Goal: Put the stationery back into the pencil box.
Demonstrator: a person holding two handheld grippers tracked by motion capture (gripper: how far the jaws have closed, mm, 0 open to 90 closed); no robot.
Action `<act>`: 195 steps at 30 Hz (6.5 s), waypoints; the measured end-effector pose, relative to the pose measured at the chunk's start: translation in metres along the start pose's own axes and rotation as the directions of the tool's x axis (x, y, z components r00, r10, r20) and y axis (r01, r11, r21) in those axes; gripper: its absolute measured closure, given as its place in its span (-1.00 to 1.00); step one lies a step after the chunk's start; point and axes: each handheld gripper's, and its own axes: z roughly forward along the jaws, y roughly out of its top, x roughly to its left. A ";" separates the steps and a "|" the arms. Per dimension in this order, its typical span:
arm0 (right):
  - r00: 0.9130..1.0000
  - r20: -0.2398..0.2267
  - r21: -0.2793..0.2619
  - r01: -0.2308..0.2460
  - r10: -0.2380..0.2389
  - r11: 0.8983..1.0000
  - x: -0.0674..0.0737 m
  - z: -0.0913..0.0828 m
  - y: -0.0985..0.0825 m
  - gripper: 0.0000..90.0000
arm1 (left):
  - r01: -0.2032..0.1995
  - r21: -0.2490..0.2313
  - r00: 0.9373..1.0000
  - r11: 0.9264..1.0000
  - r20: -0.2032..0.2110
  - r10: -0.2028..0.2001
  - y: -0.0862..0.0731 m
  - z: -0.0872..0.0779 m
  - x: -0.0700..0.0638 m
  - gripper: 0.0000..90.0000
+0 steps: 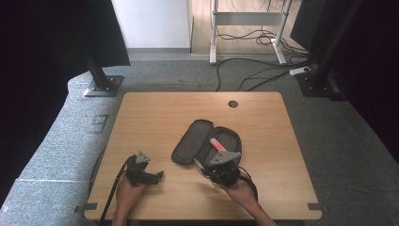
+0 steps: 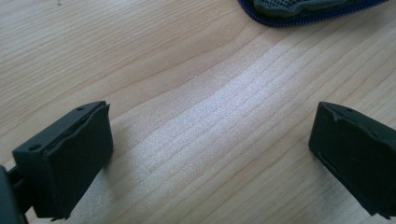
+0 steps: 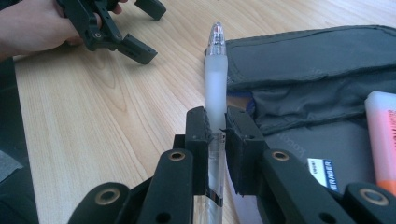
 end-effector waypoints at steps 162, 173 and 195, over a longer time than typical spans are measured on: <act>0.986 0.165 0.008 -0.008 0.007 1.000 -0.075 -0.017 -0.007 -0.37 | 0.001 0.000 1.000 1.000 0.001 -0.001 0.000 0.000 0.000 -1.00; 0.984 0.180 0.017 -0.019 0.016 1.000 -0.079 -0.026 -0.015 -0.37 | 0.001 -0.001 1.000 1.000 0.000 -0.001 0.000 0.000 0.000 -1.00; 0.982 0.170 0.036 -0.094 0.086 0.995 -0.088 -0.008 -0.054 -0.35 | 0.001 0.000 1.000 1.000 0.000 -0.001 0.000 0.000 0.000 -1.00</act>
